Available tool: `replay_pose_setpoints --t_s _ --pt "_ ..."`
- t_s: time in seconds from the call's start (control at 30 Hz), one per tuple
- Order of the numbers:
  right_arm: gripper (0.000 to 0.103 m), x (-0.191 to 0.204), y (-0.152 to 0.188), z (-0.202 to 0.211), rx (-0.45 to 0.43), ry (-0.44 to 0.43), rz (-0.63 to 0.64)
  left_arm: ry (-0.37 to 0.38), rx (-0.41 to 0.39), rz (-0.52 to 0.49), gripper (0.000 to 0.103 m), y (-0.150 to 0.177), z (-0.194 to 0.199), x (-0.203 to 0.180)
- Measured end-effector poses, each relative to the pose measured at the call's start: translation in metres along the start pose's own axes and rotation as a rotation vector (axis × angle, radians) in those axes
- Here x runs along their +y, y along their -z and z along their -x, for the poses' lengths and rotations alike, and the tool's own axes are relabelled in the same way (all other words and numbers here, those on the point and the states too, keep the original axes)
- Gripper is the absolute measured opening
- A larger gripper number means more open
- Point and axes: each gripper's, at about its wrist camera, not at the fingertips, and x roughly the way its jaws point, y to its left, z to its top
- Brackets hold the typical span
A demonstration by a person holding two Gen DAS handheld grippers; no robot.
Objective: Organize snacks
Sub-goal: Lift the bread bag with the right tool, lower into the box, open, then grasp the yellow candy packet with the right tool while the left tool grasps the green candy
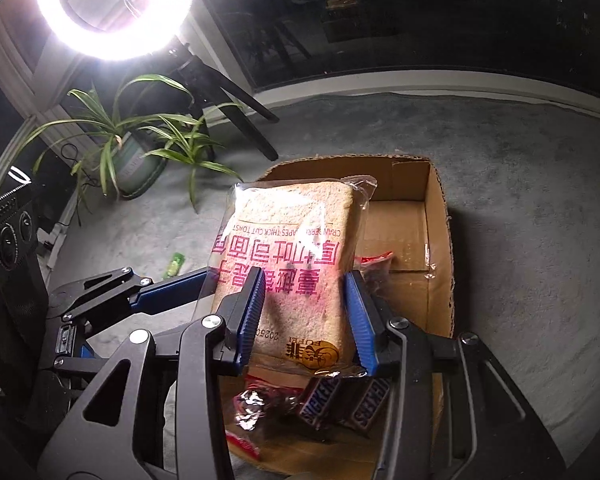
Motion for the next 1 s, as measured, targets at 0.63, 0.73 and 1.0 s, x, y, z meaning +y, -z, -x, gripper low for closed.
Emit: replay_pose_setpoints --t_s 0.63,0.73,1.0 --pt "0.053 0.022 0.007 0.02 -0.056 0.066 0.001 -0.041 -0.047 -0.031 0.031 0.008 0.037 0.009" --pt "0.053 0.034 0.01 0.024 -0.064 0.074 0.007 -0.055 -0.063 -0.042 0.031 0.013 0.052 0.011" --pt "0.061 0.078 0.018 0.026 -0.082 0.092 0.048 -0.086 -0.093 -0.066 0.034 0.024 0.089 0.025"
